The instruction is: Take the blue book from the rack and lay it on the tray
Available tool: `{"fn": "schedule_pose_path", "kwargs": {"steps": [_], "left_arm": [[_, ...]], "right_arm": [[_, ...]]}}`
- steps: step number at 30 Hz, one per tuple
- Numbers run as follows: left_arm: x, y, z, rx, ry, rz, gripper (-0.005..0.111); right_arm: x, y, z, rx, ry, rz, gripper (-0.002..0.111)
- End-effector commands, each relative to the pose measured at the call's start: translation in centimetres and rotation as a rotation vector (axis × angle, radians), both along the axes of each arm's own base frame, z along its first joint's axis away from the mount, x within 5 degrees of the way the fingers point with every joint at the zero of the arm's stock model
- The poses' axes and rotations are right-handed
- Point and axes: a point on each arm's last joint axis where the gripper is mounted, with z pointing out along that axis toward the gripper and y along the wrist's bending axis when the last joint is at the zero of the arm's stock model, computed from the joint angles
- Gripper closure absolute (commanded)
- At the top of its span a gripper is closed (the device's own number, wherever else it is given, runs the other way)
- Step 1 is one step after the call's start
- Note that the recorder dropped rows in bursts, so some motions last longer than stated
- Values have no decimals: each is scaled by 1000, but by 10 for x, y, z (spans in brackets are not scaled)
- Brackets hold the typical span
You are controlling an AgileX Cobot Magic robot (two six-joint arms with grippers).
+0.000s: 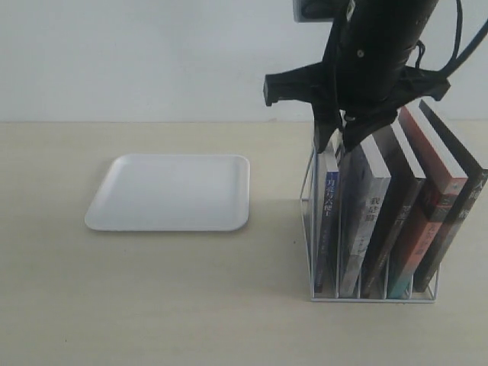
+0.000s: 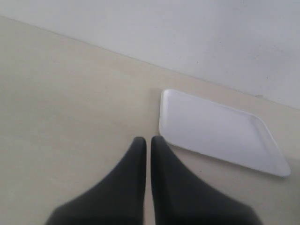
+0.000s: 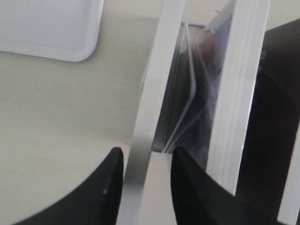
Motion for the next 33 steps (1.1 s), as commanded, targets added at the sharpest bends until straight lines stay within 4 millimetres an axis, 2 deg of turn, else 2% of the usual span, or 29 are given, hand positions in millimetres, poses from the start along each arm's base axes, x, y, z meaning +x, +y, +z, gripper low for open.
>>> {"fn": "schedule_pose_path", "kwargs": {"steps": [1, 16, 25, 28, 30, 33], "left_arm": [[0, 0, 2, 1, -16, -1, 103], [0, 0, 2, 1, -16, -1, 103], [0, 0, 2, 1, -16, -1, 103], [0, 0, 2, 1, -16, -1, 103], [0, 0, 2, 1, -16, -1, 103], [0, 0, 2, 1, -16, -1, 103]], "right_arm": [[-1, -1, -6, -7, 18, -15, 74], [-2, 1, -6, 22, 38, -37, 74], [12, 10, -39, -28, 113, -44, 74], [12, 10, -39, -23, 115, -67, 75], [12, 10, -38, -21, 114, -66, 83], [12, 10, -38, -25, 112, -59, 109]]}}
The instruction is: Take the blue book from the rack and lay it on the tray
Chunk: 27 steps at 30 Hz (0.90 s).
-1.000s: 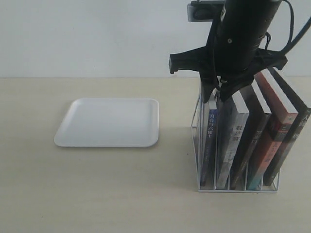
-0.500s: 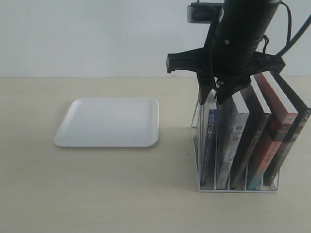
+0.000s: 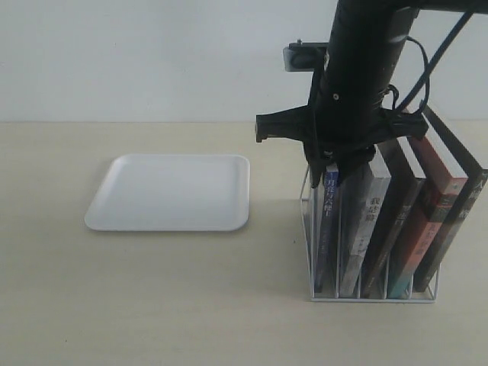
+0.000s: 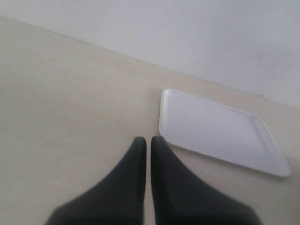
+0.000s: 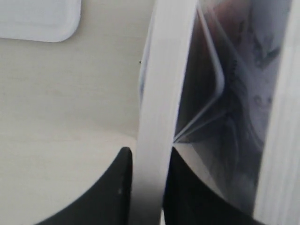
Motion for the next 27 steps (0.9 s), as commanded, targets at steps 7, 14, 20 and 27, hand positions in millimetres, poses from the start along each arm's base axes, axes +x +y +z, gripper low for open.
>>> {"fn": "schedule_pose_path", "kwargs": {"steps": [7, 14, 20, 27], "left_arm": [[0, 0, 2, 1, -16, -1, 103], [0, 0, 2, 1, -16, -1, 103], [0, 0, 2, 1, -16, -1, 103], [0, 0, 2, 1, -16, -1, 103]], "right_arm": [[0, -1, 3, 3, -10, 8, 108], [-8, -5, 57, 95, -150, 53, 108], [-28, -18, 110, 183, -289, 56, 108], [-28, -19, 112, 178, -297, 56, 108]]}}
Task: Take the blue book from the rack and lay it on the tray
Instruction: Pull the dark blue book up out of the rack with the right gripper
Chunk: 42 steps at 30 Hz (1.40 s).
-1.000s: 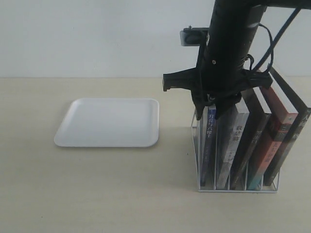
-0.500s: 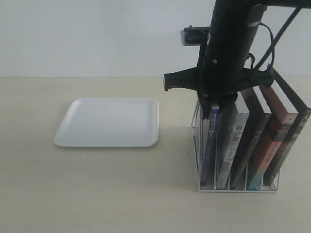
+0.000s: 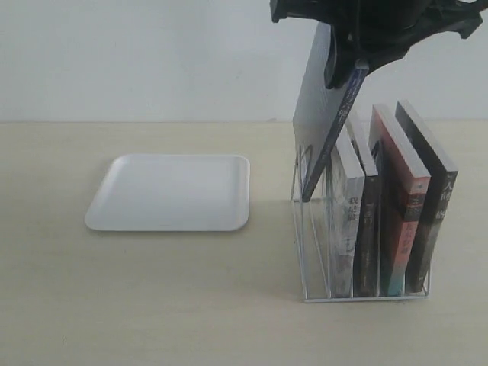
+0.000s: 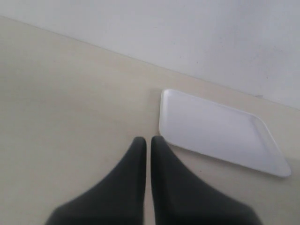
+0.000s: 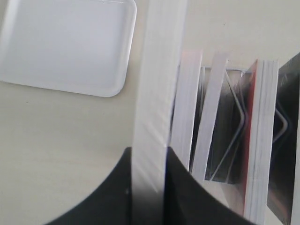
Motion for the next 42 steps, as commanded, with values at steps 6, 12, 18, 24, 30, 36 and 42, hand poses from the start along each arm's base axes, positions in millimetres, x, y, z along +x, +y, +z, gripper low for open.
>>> {"fn": "schedule_pose_path", "kwargs": {"steps": [6, 12, 18, 24, 30, 36, 42], "left_arm": [[0, 0, 2, 1, -16, -1, 103], [0, 0, 2, 1, -16, -1, 103], [0, 0, 2, 1, -16, -1, 103], [0, 0, 2, 1, -16, -1, 103], [0, 0, 2, 1, -16, -1, 103], [0, 0, 2, 1, -16, -1, 103], [0, 0, 2, 1, -16, -1, 103]], "right_arm": [[-1, 0, 7, 33, -38, 11, 108], [-17, -19, 35, 12, -153, -6, 108], [-44, -43, 67, 24, -276, -27, 108], [-55, -45, 75, 81, -277, -11, 108], [-50, -19, 72, 259, -243, 113, 108], [-38, 40, 52, 430, -208, 357, 108], [-38, 121, 18, 576, -217, 525, 108]]}}
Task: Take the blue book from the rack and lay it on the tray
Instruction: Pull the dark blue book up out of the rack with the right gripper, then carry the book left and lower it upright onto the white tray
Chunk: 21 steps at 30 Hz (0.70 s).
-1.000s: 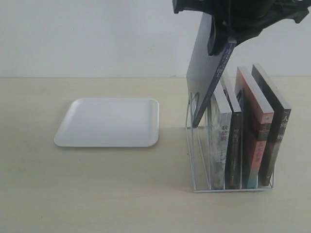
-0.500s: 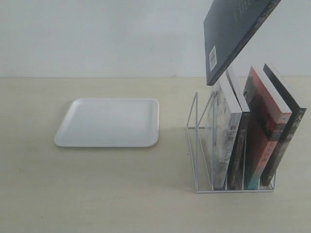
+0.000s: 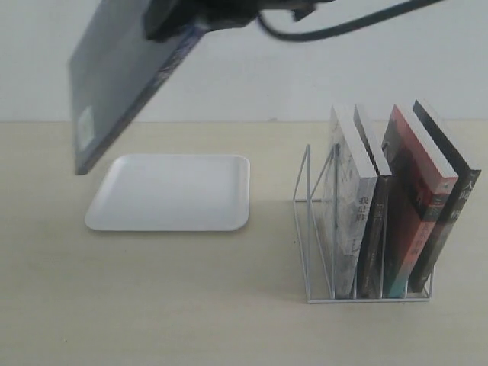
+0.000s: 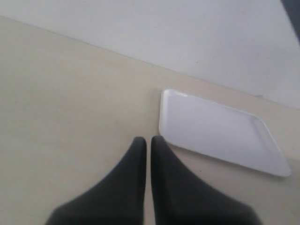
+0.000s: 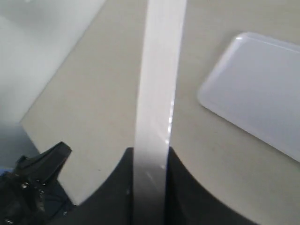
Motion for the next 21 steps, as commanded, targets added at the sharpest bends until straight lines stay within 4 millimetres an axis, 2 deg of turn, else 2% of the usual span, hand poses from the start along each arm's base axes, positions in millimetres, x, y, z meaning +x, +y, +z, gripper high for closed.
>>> {"fn": "schedule_pose_path", "kwargs": {"steps": [1, 2, 3, 6, 7, 11, 15, 21], "left_arm": [[0, 0, 2, 1, -16, -1, 103], [0, 0, 2, 1, -16, -1, 103], [0, 0, 2, 1, -16, -1, 103], [0, 0, 2, 1, -16, -1, 103], [0, 0, 2, 1, -16, -1, 103], [0, 0, 2, 1, -16, -1, 103], [0, 0, 2, 1, -16, -1, 103], [0, 0, 2, 1, -16, -1, 103]], "right_arm": [[-1, 49, -19, 74, -57, 47, 108], [1, 53, -24, 42, -58, 41, 108], [11, 53, -32, -73, -45, -30, 108], [31, 40, -28, -344, -138, -230, 108], [36, 38, -19, -424, -221, -272, 108], [50, 46, -8, -522, -278, -314, 108], [67, 62, -24, -580, -339, -277, 108], [85, 77, -58, -689, -372, -244, 108]]}}
